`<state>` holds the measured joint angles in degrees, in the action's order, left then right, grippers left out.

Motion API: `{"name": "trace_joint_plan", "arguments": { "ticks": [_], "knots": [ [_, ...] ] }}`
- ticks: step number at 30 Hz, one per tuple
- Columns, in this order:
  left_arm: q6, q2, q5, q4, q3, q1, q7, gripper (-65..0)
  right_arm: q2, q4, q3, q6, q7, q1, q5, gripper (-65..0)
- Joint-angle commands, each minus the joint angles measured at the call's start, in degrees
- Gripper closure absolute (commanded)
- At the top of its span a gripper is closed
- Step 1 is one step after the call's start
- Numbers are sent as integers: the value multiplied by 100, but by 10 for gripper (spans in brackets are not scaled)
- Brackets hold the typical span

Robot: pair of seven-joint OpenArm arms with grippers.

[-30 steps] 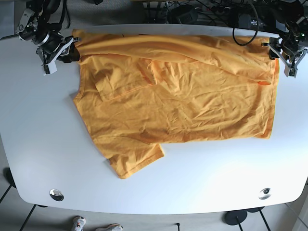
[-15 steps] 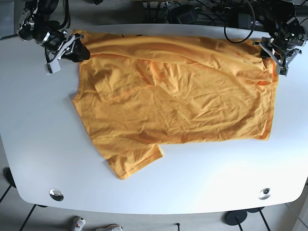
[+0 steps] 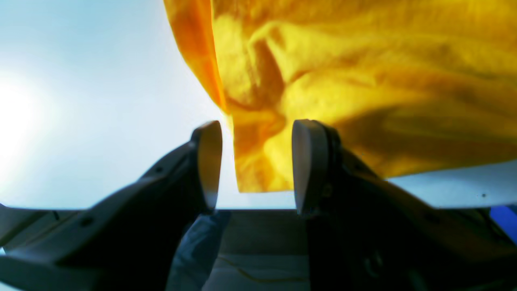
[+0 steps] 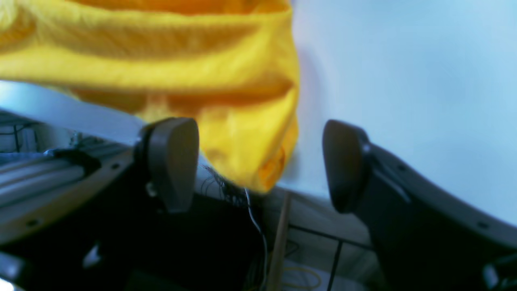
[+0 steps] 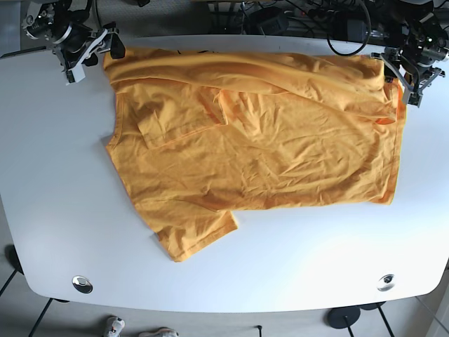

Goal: Fold the T-shirt properly
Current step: 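Move both grippers to the shirt's side edges and grasp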

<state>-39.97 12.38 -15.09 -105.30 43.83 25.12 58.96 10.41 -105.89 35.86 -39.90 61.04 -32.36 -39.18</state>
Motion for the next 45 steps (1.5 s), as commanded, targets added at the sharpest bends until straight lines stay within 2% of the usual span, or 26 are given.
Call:
{"name": "trace_joint_plan", "arguments": {
  "ticks": [1,4,7,8,9,11,12,13,15,22,30,32,34,35,37,40,43,45],
  "knots": [
    [-3,94,-42,-77,34,15,-81,-262,-26,79,23,-10,-86,-21,-87,-455],
    [-3,94,-51,11,34,-3,-89,-258,-52,378,-47,-10,-95,23,-78,-400],
    [-3,94,-51,152,34,-11,-142,-257,-35,606,-346,-10,-104,84,-78,-282],
    [-3,94,-51,178,34,-11,-256,-257,-35,624,-355,-10,-104,93,-78,-239],
    [-3,76,-42,283,34,-11,-485,-257,-35,597,-364,-10,-104,84,-78,-157],
    [-3,76,-42,653,17,-11,-634,-257,-35,571,-364,-10,-104,67,-87,-43],
    [-3,76,-42,864,17,-20,-643,-257,-26,571,-364,-10,-104,58,-87,-17],
    [-3,76,-42,1057,17,-64,-652,-257,-9,571,-346,-10,-104,49,-87,-24],
    [-3,76,-51,1250,17,-161,-652,-257,202,545,-337,-10,-104,40,-113,-27],
    [-3,111,-42,1250,8,15,-661,-256,642,272,-328,-10,-95,-197,-113,-29],
    [-3,76,-78,1233,34,279,-643,-256,686,246,-320,-10,-95,-232,-87,-40],
    [-3,76,-95,1233,34,314,-634,-256,668,228,-320,-10,-95,-232,-104,-127],
    [-3,76,-104,1031,175,332,-634,-258,660,228,-258,-10,-95,-232,-130,-265],
    [-3,32,-104,723,298,340,-634,-261,651,228,-117,-10,-95,-223,-130,-361],
    [-3,-109,-139,415,315,340,-634,-265,642,228,-12,-10,-95,-197,-139,-453],
    [-3,-73,-719,248,342,349,-283,-351,651,131,-12,-10,-104,-179,-254,-471],
    [-3,243,-1379,204,351,323,210,-363,651,-115,-12,-10,-104,-171,-377,-471],
    [-3,269,-1766,196,351,296,245,-360,651,-167,-12,-10,-104,-4,-368,-471]
  ]
}}
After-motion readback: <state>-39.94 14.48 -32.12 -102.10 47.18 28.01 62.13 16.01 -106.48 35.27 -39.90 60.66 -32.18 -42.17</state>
